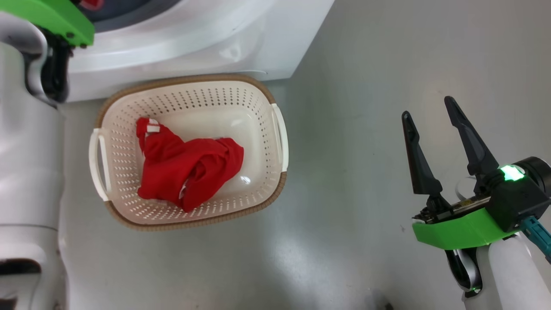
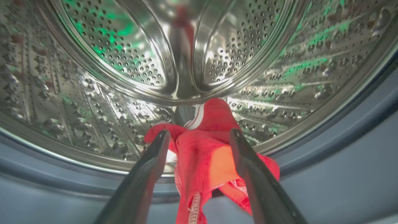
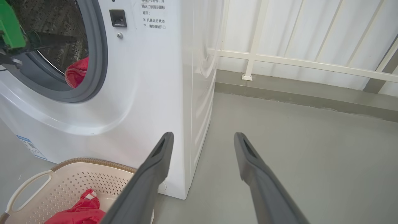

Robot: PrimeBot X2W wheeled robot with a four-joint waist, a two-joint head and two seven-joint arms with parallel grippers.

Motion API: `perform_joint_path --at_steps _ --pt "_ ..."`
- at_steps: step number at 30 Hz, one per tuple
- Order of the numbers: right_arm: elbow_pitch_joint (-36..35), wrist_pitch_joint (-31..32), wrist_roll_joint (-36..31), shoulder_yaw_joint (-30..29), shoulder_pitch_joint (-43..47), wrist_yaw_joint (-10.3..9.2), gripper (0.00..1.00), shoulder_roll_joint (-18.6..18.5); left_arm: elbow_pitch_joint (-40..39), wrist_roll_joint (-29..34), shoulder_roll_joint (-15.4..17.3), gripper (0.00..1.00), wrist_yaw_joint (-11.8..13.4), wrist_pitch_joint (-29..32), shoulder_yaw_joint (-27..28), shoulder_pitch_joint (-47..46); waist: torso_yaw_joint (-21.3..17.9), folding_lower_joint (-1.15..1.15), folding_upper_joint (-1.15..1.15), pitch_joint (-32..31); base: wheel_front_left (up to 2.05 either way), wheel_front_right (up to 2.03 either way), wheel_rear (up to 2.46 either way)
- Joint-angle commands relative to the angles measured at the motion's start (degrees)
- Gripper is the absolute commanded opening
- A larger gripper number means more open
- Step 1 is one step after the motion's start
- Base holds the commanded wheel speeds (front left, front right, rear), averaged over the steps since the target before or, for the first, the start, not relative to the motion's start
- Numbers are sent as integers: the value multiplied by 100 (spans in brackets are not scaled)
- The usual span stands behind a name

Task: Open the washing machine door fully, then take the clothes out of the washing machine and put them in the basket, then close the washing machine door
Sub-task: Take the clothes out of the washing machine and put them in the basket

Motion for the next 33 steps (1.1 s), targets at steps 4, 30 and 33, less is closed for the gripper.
perform_joint_path --at_steps 4,30,33 --pt "-85 -36 27 172 -86 26 100 -37 229 -122 372 100 -71 425 -64 -335 -124 0 0 148 0 0 0" --pt "17 -36 161 193 -229 26 100 -37 996 71 585 0 -97 726 -903 -746 -269 0 0 240 0 0 0" --pt "14 -36 136 157 -225 26 100 -37 947 34 591 0 -101 404 -923 -685 -228 0 0 163 0 0 0"
